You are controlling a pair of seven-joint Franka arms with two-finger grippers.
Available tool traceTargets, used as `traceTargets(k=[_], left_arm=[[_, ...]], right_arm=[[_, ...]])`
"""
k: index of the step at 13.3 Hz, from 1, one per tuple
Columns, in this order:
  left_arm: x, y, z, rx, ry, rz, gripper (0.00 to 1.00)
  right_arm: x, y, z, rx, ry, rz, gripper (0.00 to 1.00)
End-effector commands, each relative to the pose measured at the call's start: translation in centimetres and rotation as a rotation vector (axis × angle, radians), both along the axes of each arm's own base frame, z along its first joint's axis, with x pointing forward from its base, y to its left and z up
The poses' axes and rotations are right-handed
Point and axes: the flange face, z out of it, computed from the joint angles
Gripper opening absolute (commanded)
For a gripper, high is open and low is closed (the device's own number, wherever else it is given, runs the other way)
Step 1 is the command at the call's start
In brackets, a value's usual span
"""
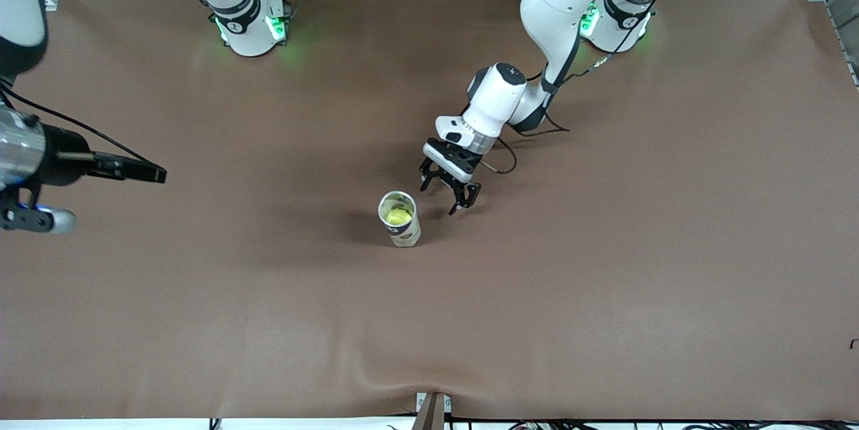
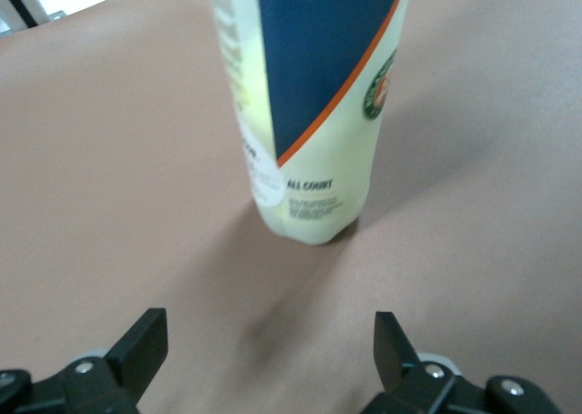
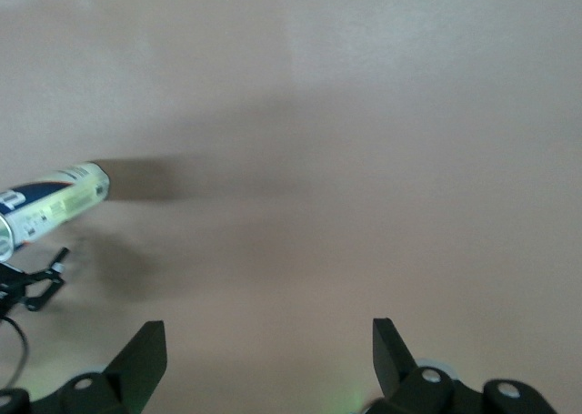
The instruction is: Insert tennis ball vertically with right arm
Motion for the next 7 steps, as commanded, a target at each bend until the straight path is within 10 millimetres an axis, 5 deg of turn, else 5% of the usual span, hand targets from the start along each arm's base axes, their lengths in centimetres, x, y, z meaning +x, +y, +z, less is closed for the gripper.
traceTargets(k=[1, 7], left_arm=[[-0.6, 1.9, 0.6, 0.014, 0.015, 0.016, 1.00], [1.6, 5.2, 0.0, 0.028, 0.026, 0.076, 1.00]], right_arm=[[-4.0, 0.5, 2.8, -0.022, -0.026, 0.105, 1.00], [-9.6, -0.5, 3.3, -0.093, -0.037, 0.263, 1.00]])
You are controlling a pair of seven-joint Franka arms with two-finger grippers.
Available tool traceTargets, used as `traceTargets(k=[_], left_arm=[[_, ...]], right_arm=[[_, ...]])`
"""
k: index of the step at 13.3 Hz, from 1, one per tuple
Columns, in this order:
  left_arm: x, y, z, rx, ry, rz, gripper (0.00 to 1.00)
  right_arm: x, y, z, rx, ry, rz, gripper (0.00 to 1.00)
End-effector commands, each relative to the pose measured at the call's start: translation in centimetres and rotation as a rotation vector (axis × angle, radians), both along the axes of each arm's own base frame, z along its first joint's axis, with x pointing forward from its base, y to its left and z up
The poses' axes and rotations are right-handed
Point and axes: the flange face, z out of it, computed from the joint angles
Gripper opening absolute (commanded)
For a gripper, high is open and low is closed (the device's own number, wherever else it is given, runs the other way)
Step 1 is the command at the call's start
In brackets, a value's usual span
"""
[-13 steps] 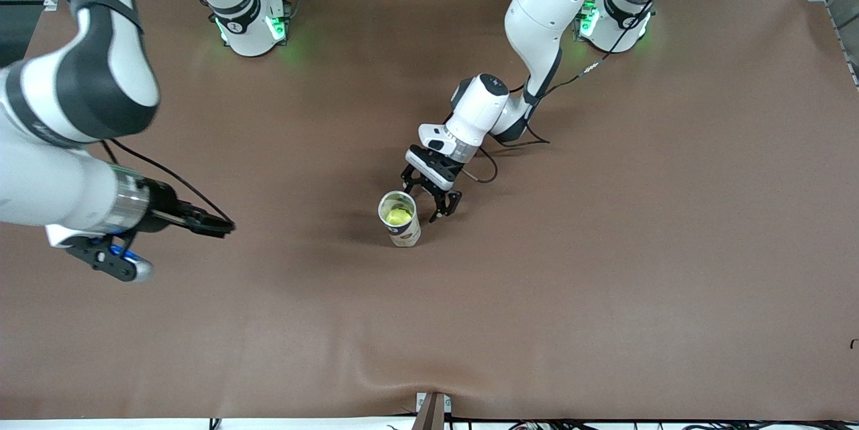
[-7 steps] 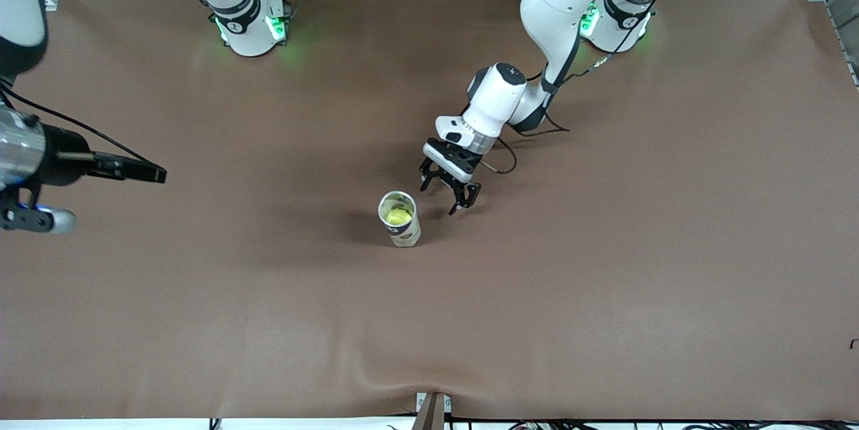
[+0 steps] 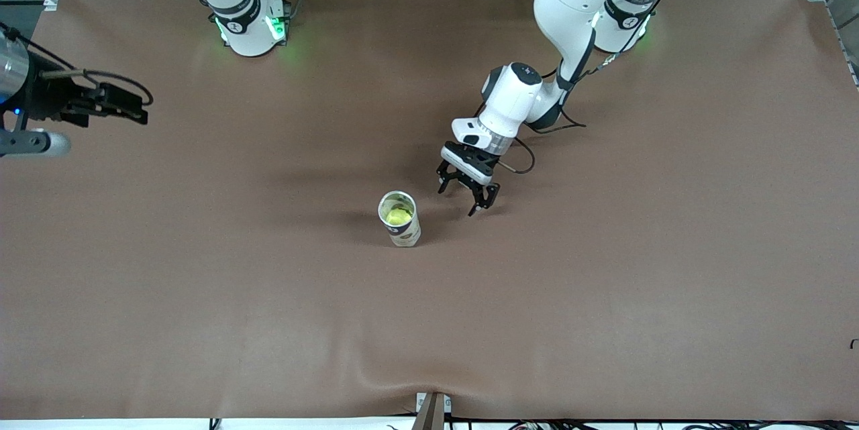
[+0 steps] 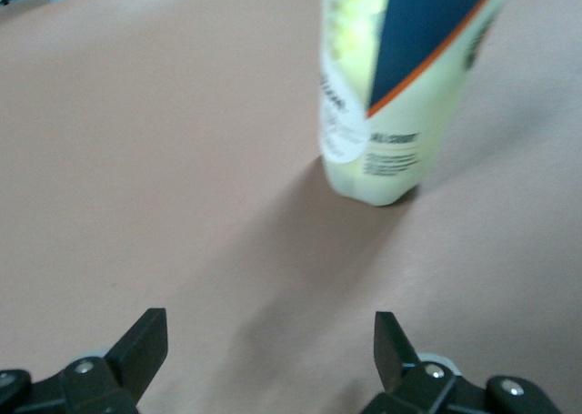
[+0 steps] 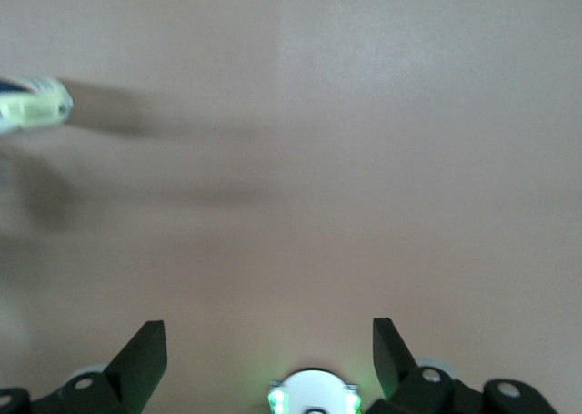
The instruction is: Insert tennis ball vertically with right arm
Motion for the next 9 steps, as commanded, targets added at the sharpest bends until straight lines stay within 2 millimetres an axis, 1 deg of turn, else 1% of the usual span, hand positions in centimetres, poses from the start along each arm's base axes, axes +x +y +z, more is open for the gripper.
traceTargets(k=[1, 3, 4, 6, 9], left_arm=[[0.8, 2.1, 0.3, 0.004, 0.009, 0.036, 1.00], [2.0, 3.8, -0.4, 0.010, 0.020, 0.070, 1.00], [2.5, 4.3, -0.5, 0.009, 0.022, 0.082, 1.00], [3.8, 6.0, -0.6, 0.011, 0.024, 0.116, 1.00], [5.0, 7.9, -0.7, 0.013, 0.030, 0.153, 1.00]], right_arm=[[-2.4, -1.1, -0.5, -0.023, -0.007, 0.047, 1.00], [-3.8, -1.4, -1.1, -0.057, -0.006, 0.046, 1.00], [-3.9, -1.4, -1.0, -0.057, -0.025, 0.047, 1.00], [-3.7, -1.1, -1.2, -0.057, -0.029, 0.052, 1.00], [-3.5, -1.2, -1.3, -0.045, -0.035, 0.047, 1.00]])
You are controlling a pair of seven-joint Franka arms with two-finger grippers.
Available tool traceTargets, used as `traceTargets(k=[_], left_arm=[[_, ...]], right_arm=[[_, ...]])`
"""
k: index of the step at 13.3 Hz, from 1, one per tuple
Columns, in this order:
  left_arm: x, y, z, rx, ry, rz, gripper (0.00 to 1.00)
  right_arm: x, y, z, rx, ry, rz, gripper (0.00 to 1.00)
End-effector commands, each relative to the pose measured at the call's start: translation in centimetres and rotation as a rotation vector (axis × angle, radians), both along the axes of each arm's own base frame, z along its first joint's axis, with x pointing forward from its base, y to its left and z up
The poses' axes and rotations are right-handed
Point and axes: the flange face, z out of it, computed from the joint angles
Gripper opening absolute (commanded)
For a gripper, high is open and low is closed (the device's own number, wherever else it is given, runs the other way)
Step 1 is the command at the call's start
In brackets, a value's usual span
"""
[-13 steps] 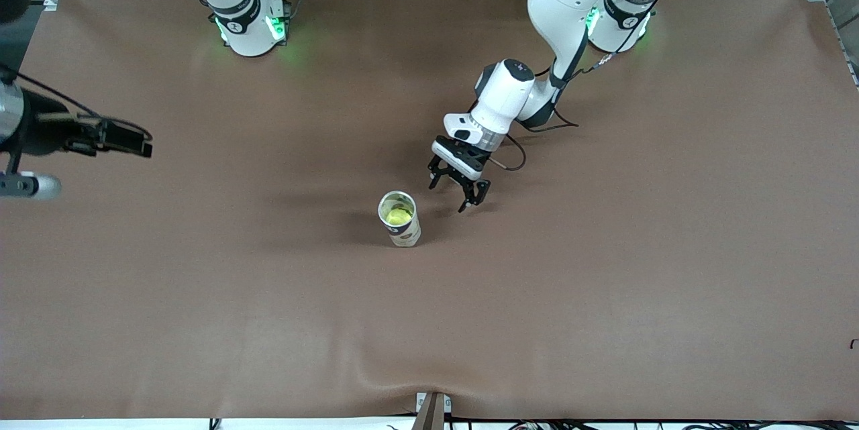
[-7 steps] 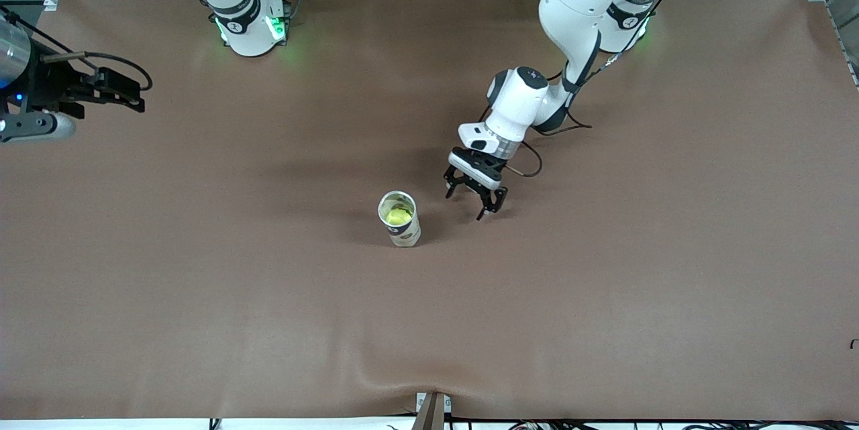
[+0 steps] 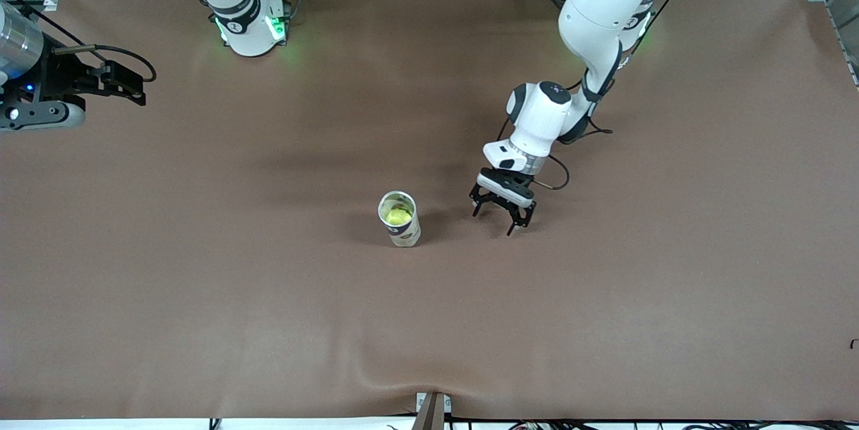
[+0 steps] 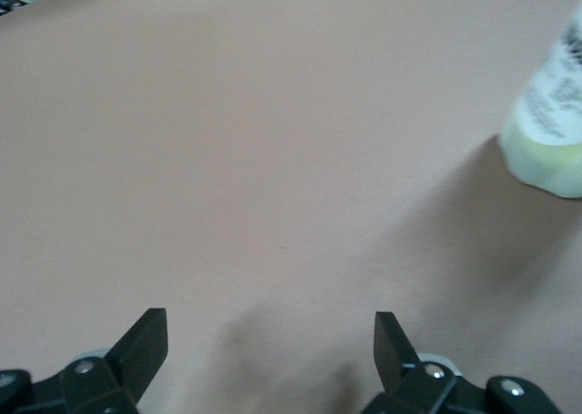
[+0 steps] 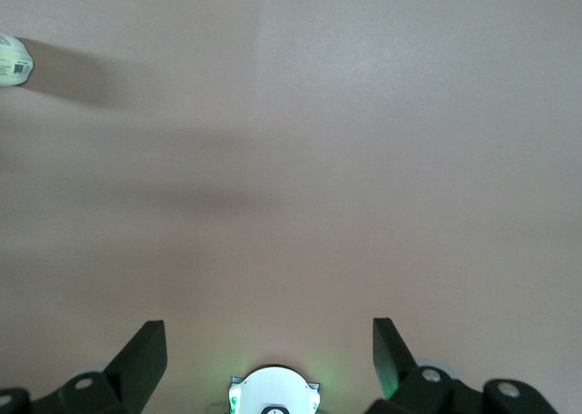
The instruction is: Insert tennis ball vertically with right arm
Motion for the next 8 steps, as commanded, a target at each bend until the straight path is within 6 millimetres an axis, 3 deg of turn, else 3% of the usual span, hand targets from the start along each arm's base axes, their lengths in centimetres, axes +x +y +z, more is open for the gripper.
traceTargets(k=[1, 4, 8], left_arm=[[0.9, 1.7, -0.2, -0.001, 0.013, 0.032, 1.00], [2.3, 4.1, -0.2, -0.005, 0.014, 0.084, 1.00], [3.8, 6.6, 0.3, -0.009, 0.008, 0.132, 1.00]], right_arm=[[-0.5, -0.3, 0.2, 0.004, -0.037, 0.010, 1.00], [-0.2, -0.4, 0.3, 0.014, -0.055, 0.002, 1.00], [-0.1, -2.4, 1.2, 0.037, -0.068, -0.055, 1.00]])
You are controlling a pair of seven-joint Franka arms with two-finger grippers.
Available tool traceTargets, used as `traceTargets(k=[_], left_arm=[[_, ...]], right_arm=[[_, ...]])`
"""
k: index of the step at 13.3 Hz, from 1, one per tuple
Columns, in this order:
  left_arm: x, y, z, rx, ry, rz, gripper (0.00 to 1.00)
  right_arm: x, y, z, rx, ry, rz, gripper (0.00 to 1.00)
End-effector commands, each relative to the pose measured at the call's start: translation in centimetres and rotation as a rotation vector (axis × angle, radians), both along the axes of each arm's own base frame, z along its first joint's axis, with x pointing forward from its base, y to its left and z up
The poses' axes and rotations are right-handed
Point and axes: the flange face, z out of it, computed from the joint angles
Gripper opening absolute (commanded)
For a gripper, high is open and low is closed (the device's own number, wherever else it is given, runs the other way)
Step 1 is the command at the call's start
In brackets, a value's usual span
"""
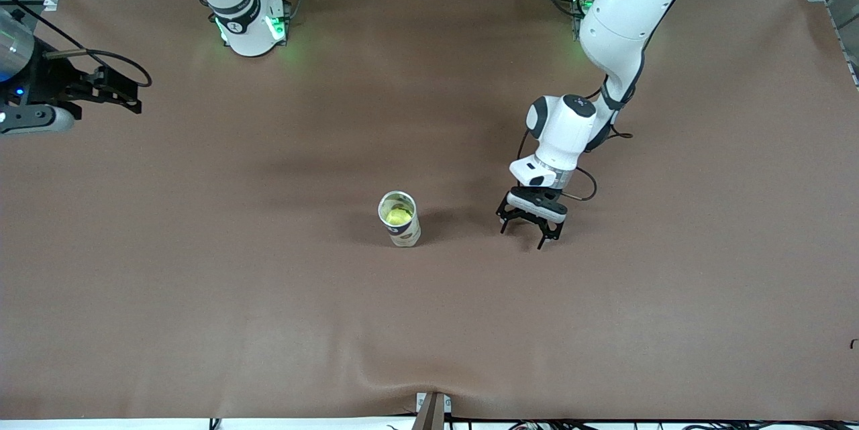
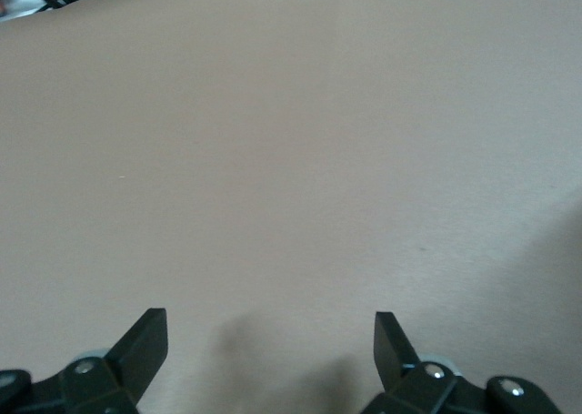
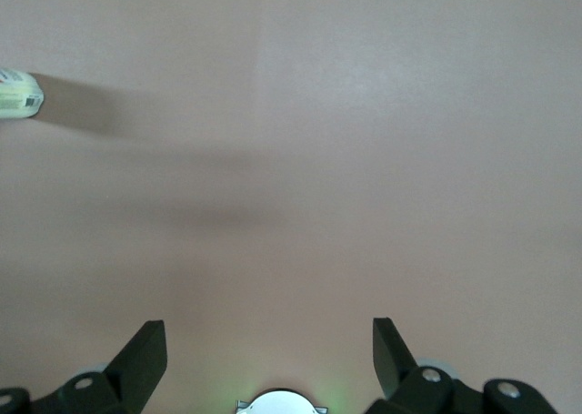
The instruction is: Insert tennis ball vertically with right arm
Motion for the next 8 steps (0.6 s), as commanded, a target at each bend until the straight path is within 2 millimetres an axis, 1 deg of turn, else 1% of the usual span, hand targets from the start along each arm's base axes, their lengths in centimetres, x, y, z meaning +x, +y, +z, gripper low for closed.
traceTargets(k=[1, 3, 4, 5, 6, 7, 8], left_arm=[[0.7, 1.2, 0.6, -0.011, 0.000, 0.028, 1.00], [1.2, 2.0, 1.0, -0.011, -0.008, 0.042, 1.00], [1.6, 2.6, 1.7, -0.015, -0.019, 0.056, 1.00], [2.1, 3.6, 1.7, -0.014, -0.020, 0.073, 1.00], [2.3, 4.2, 1.6, -0.013, -0.020, 0.082, 1.00], [2.7, 5.2, 1.6, -0.010, -0.020, 0.099, 1.00], [3.2, 6.7, 2.3, -0.009, -0.030, 0.122, 1.00]], right_arm=[[-0.7, -0.8, 1.4, 0.012, -0.028, -0.023, 1.00], [0.0, -1.1, 2.3, 0.016, -0.046, -0.023, 1.00], [-0.1, -1.0, 2.6, 0.009, -0.051, -0.017, 1.00], [-0.1, -0.9, 2.6, 0.010, -0.052, -0.017, 1.00], [0.0, -1.1, 2.7, 0.008, -0.056, -0.022, 1.00], [0.0, -1.9, 2.6, 0.008, -0.054, -0.039, 1.00], [-0.1, -2.4, 2.7, 0.009, -0.056, -0.048, 1.00]])
